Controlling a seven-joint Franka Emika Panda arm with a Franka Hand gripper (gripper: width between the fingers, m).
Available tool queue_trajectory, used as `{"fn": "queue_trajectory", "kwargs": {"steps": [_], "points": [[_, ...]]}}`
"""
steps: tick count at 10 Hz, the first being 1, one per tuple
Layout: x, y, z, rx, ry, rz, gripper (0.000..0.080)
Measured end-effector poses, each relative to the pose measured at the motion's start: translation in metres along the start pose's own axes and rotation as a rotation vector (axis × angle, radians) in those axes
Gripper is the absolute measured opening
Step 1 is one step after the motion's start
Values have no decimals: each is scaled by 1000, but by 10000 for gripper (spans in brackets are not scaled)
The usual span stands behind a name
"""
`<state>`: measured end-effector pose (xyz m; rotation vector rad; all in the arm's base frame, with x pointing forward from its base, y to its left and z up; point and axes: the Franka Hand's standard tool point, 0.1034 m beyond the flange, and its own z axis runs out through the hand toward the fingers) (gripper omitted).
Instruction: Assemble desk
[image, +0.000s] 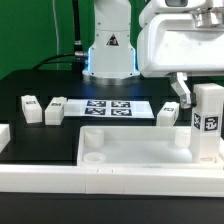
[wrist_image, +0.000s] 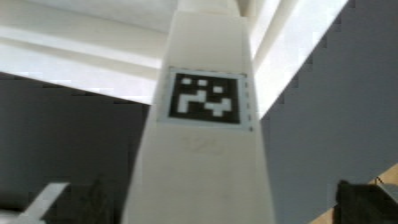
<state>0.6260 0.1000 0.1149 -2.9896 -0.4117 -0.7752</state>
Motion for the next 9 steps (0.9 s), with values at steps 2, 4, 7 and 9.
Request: {"fn": "queue_trajectory", "kwargs": {"steps": [2, 4, 7, 9], "points": [[8, 6, -12, -2, -1, 5, 648], [13, 13, -22, -3, -17, 10, 649], [13, 13, -24, 5, -47, 12, 649], [5, 14, -21, 13, -90, 13, 649]]}}
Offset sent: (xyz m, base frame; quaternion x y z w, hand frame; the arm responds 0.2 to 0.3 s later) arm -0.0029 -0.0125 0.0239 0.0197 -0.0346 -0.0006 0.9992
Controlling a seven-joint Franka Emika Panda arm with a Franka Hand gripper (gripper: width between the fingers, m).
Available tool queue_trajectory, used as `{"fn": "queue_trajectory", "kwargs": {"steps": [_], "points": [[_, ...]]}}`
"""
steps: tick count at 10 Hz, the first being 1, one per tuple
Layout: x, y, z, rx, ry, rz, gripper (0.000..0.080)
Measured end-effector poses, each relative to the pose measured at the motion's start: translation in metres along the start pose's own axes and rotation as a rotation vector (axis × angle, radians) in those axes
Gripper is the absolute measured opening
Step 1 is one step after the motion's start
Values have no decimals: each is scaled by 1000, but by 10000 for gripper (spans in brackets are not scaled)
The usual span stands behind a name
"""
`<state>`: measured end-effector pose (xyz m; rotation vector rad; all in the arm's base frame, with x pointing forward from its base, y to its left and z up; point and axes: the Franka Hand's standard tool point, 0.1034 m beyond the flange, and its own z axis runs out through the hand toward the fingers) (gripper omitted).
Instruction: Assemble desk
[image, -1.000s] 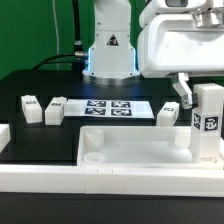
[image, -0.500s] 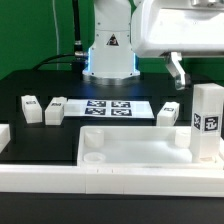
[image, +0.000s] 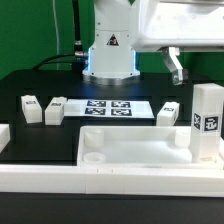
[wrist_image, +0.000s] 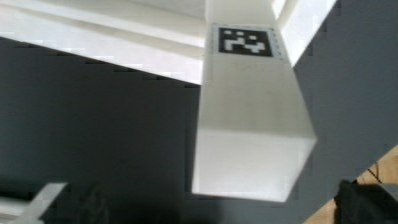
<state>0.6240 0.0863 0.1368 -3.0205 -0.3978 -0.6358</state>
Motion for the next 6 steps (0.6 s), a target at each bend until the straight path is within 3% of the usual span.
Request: {"fn": "queue_trajectory", "kwargs": {"steps": [1, 5, 6], "points": [[-4, -5, 2, 24, -94, 6, 649], [-1, -18, 9, 77, -315, 14, 649], [2, -17, 13, 77, -309, 15, 649]]}}
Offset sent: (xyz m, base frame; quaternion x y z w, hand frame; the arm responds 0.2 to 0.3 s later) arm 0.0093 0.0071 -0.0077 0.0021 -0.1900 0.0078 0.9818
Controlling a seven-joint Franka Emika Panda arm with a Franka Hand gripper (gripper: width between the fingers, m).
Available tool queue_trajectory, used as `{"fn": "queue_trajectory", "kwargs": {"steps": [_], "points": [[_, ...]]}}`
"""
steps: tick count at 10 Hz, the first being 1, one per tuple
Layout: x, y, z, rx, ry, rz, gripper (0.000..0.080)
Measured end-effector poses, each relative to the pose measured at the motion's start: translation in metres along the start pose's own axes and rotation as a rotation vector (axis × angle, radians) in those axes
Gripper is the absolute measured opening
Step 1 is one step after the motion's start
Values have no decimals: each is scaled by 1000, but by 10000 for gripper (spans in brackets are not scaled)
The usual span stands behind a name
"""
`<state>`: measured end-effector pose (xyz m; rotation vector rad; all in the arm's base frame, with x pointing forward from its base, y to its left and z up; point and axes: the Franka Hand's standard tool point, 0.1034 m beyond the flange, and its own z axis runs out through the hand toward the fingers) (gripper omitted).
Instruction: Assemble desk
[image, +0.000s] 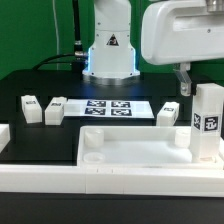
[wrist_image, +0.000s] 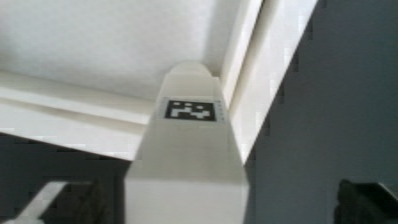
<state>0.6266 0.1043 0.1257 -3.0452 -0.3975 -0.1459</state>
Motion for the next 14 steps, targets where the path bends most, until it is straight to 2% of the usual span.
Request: {"fn": "queue_trajectory", "kwargs": {"steps": [5, 7, 8, 12, 14], "points": [[-2, 8, 7, -2, 2, 0, 649], [-2, 8, 7, -2, 2, -1, 384], [-2, 8, 7, -2, 2, -1, 288], [-2, 8, 7, -1, 2, 30, 288], [-2, 7, 8, 12, 2, 222, 288]]}}
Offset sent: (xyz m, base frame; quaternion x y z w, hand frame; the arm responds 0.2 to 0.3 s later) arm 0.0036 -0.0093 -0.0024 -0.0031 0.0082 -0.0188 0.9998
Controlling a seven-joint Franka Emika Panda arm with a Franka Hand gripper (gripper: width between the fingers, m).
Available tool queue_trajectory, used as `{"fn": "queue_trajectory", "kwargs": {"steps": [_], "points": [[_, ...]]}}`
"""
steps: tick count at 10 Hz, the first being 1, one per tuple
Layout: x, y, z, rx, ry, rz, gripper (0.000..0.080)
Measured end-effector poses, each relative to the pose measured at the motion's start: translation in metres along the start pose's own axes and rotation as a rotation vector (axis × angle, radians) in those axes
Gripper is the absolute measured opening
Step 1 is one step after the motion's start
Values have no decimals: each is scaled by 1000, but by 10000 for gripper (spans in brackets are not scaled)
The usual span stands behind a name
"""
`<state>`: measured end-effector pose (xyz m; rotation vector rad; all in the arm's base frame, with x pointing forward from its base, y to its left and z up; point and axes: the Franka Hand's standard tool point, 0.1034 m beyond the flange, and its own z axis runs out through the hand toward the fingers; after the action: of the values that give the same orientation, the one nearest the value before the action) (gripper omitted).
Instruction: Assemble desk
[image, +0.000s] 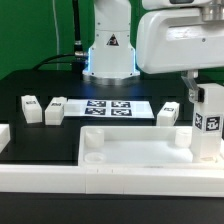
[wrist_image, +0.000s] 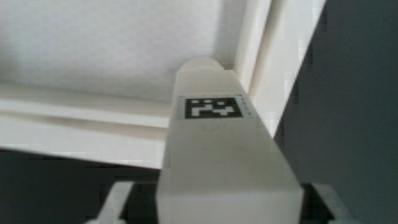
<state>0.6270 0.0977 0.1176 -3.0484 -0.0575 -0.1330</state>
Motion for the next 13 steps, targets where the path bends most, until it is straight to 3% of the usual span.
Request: {"fn": "queue_trajectory", "kwargs": {"steps": [6, 9, 11, 13], "points": [[0, 0, 1, 14, 5, 643, 291], [-1, 1, 1, 19, -3, 850, 291], [-1, 1, 1, 19, -3, 840, 301], [-2, -2, 2, 11, -11, 741, 610]]}}
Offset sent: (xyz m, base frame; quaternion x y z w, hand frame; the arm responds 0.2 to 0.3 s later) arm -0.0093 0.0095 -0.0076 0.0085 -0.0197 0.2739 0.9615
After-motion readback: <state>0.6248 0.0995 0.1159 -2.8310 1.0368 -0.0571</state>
